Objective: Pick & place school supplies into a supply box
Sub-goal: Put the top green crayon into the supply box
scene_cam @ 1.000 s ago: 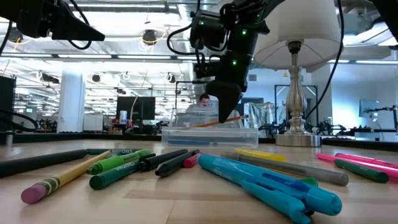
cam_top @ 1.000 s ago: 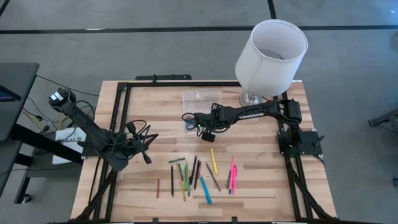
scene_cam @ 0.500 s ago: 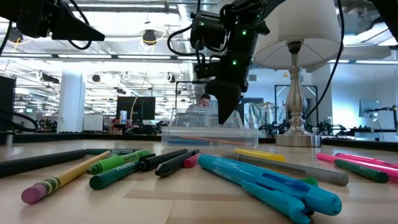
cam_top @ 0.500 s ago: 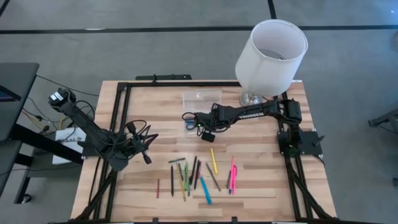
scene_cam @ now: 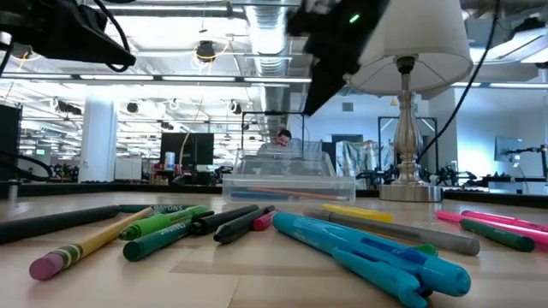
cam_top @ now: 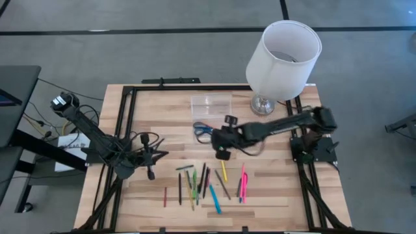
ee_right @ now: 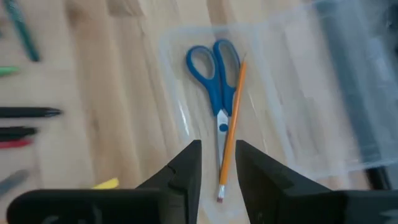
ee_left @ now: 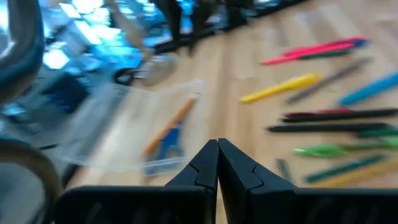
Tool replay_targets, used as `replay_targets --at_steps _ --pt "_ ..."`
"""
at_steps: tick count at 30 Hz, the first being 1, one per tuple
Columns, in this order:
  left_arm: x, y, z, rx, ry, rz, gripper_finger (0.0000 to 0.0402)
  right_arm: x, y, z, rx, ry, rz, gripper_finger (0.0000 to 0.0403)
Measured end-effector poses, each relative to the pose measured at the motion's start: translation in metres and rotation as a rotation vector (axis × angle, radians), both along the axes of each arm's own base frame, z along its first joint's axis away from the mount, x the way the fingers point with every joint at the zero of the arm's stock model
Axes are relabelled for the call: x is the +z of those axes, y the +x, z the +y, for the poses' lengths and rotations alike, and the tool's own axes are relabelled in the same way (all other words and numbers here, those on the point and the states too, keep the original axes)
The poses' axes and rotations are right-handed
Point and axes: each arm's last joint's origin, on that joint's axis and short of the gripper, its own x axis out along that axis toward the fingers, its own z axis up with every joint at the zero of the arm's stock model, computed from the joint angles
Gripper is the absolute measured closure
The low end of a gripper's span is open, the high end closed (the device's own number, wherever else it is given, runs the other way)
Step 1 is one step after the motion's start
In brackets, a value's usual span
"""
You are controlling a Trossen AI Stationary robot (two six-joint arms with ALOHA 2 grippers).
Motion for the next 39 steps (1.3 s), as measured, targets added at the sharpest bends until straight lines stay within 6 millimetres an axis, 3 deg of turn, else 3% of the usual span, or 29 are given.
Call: replay_targets --at_steps 6,13,21,32,39 --pt "-0.005 -0.001 -0.007 -0.216 -0.152 0.109 0.0402 0.015 -0.054 0.034 0.071 0.011 -0.222 0.0312" --pt "-0.011 0.004 -0.009 -0.185 -0.227 0.136 0.0402 -0.006 -0.099 0.050 0.152 0.014 -0.456 0.0312" --pt "-0.039 0.039 -0.005 -0.120 -0.265 0.212 0.0392 -0.027 -0.116 0.061 0.250 0.025 -0.542 0.0312" --pt "-0.059 0.084 0.002 -0.065 -0.292 0.371 0.0294 -0.029 -0.128 0.086 0.381 0.021 -0.526 0.0312" --pt "-0.071 0.105 0.010 -0.012 -0.264 0.484 0.0280 -0.029 -0.130 0.089 0.396 0.023 -0.522 0.0312"
